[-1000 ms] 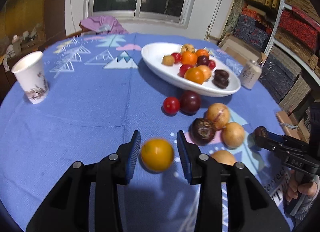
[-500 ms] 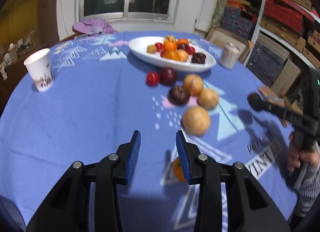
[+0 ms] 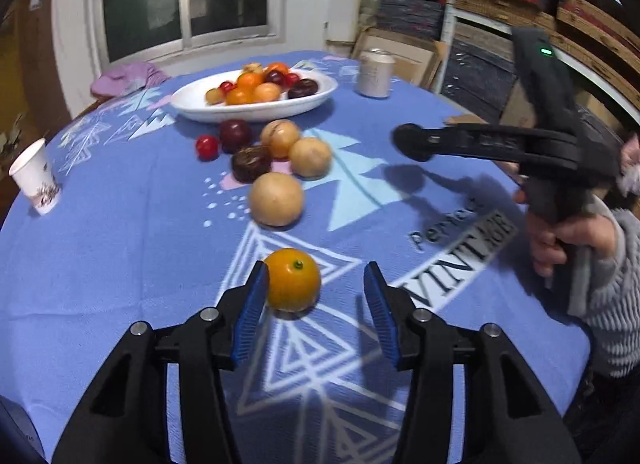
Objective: Organize fruits
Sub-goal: 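Lift the orange-yellow fruit with the left gripper while the right grasps a dark mangosteen, then carry both fruits onto the white plate and open both grippers, then withdraw both grippers from the plate back toward the fruit pile, then grasp a red tomato with the left gripper while the right grasps a tan round fruit, then carry the tomato and tan fruit onto the white plate and open both grippers, then withdraw both grippers from the plate toward the dark red plum and speckled fruit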
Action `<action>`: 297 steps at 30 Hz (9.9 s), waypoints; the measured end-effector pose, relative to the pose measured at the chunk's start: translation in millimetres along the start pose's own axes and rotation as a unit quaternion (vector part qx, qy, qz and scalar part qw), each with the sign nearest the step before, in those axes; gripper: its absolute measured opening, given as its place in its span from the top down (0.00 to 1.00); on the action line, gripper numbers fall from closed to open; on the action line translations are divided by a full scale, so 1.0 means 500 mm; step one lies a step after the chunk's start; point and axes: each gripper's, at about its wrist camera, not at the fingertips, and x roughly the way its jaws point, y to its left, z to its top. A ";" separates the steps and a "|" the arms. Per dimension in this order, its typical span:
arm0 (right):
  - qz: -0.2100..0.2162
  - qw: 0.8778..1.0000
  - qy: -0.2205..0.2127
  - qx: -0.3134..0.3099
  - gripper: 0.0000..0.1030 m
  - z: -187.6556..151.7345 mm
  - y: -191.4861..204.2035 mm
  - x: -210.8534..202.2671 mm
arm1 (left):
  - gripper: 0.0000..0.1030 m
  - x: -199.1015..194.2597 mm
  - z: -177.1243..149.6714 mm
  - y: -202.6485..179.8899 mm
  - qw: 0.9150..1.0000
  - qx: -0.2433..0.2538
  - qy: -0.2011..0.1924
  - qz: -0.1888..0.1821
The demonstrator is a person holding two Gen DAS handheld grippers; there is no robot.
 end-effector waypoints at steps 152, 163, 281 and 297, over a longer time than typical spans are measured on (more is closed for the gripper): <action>0.021 0.995 0.045 0.084 0.08 0.092 -0.005 0.094 | 0.30 0.264 0.253 0.228 0.998 -0.009 0.012 0.068; 0.014 0.995 0.055 0.078 0.08 0.087 -0.001 0.103 | 0.60 0.261 0.245 0.234 1.000 0.004 0.013 -0.009; 0.003 0.999 -0.005 0.045 0.52 0.344 -0.006 0.282 | 0.10 0.269 0.391 0.248 0.988 -0.108 -0.054 0.096; 0.057 0.998 -0.034 0.010 0.27 0.249 0.073 0.080 | 0.08 0.178 0.272 0.275 0.982 -0.151 -0.032 0.104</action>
